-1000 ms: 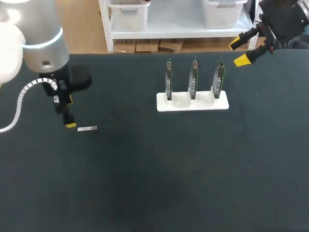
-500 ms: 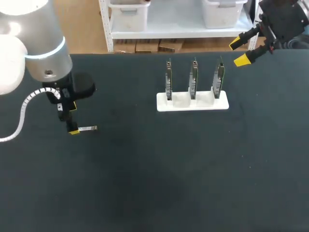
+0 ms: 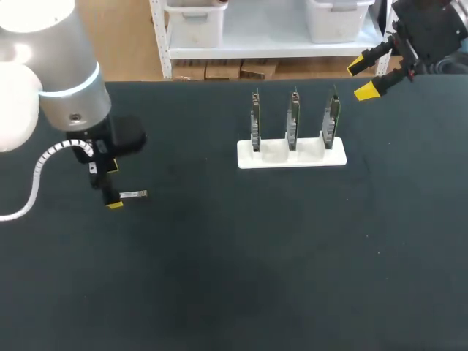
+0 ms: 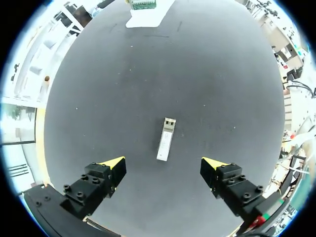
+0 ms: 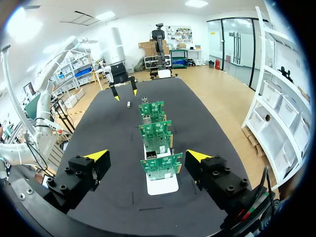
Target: Pick up the optical module with the left hand, and insert it into the network port with the right hand.
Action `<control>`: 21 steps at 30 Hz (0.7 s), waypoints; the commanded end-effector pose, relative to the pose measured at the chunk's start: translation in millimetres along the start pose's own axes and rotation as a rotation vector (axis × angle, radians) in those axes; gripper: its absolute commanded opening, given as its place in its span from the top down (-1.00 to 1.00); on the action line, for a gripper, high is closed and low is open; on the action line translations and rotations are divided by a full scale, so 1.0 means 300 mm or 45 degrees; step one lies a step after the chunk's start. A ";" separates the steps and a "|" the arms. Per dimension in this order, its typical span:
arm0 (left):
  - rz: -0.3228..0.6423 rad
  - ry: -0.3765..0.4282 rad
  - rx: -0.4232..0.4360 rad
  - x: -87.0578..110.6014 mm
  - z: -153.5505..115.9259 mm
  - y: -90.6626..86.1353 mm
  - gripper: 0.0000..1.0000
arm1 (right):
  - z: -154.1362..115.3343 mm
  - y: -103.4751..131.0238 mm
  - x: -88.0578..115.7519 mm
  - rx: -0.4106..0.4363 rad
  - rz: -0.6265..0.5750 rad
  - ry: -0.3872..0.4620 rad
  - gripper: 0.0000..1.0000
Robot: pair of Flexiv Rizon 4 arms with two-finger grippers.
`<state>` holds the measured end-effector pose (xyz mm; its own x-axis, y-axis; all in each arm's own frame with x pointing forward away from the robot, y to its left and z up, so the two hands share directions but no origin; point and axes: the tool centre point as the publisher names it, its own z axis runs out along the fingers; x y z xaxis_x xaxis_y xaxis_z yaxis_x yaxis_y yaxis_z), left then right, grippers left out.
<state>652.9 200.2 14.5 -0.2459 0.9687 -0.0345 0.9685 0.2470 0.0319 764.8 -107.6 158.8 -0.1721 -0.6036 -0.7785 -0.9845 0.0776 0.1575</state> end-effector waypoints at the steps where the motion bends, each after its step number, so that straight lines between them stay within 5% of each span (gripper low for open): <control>1: 0.001 -0.018 -0.012 0.003 0.006 -0.012 -1.00 | 0.001 0.005 0.001 0.005 -0.001 -0.001 -1.00; 21: 0.011 0.022 0.013 -0.017 0.060 -0.004 -1.00 | 0.001 0.005 0.001 0.005 -0.001 -0.001 -1.00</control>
<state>649.0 198.6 -0.3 -0.2385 0.9707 -0.0285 0.9706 0.2393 0.0273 764.8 -107.5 158.8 -0.1721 -0.6036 -0.7785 -0.9845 0.0775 0.1575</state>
